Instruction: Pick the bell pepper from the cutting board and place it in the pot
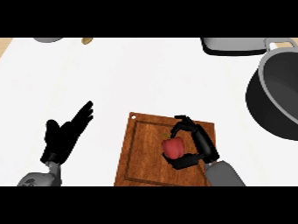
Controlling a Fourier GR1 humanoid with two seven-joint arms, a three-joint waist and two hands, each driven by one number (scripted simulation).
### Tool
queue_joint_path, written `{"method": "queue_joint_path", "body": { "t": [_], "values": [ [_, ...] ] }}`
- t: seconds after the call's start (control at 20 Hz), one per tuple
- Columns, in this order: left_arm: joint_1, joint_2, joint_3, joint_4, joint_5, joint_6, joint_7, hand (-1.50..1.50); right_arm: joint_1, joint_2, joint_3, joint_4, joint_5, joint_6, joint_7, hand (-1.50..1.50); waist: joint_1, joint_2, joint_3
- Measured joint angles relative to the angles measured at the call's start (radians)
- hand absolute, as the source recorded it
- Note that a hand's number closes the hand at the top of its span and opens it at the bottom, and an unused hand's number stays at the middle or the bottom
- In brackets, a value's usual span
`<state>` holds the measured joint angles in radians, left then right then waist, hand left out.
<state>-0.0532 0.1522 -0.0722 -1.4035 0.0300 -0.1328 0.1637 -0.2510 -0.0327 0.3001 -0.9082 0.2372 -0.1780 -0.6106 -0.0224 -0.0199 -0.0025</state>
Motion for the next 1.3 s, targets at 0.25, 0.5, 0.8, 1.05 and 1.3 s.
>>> {"method": "queue_joint_path", "body": {
  "t": [0.25,0.5,0.8,1.05,1.3],
  "values": [
    [0.04,0.015,0.047,0.0,0.007,0.032,-0.008,0.0,0.142,-0.068,-0.26,-0.071,-0.172,-0.153,0.005,1.5,-0.108,-0.019,-0.003],
    [0.054,0.019,0.058,-0.008,0.011,0.036,-0.015,0.0,0.323,-0.146,-0.471,-0.18,-0.318,-0.218,-0.018,1.5,-0.109,-0.016,-0.008],
    [0.022,0.024,0.038,-0.023,0.013,0.007,0.008,0.0,0.594,-0.212,-0.589,-0.387,-0.356,-0.302,0.051,1.5,-0.051,0.006,-0.004],
    [0.011,0.002,0.007,-0.012,-0.01,0.006,0.0,0.0,0.779,-0.25,-0.606,-0.651,-0.293,-0.393,0.199,1.5,-0.013,0.016,-0.002],
    [0.0,0.001,0.004,0.003,-0.009,-0.014,-0.011,0.0,0.86,-0.339,-0.606,-0.894,-0.17,-0.457,0.479,1.5,0.011,0.021,-0.001]
  ]
}}
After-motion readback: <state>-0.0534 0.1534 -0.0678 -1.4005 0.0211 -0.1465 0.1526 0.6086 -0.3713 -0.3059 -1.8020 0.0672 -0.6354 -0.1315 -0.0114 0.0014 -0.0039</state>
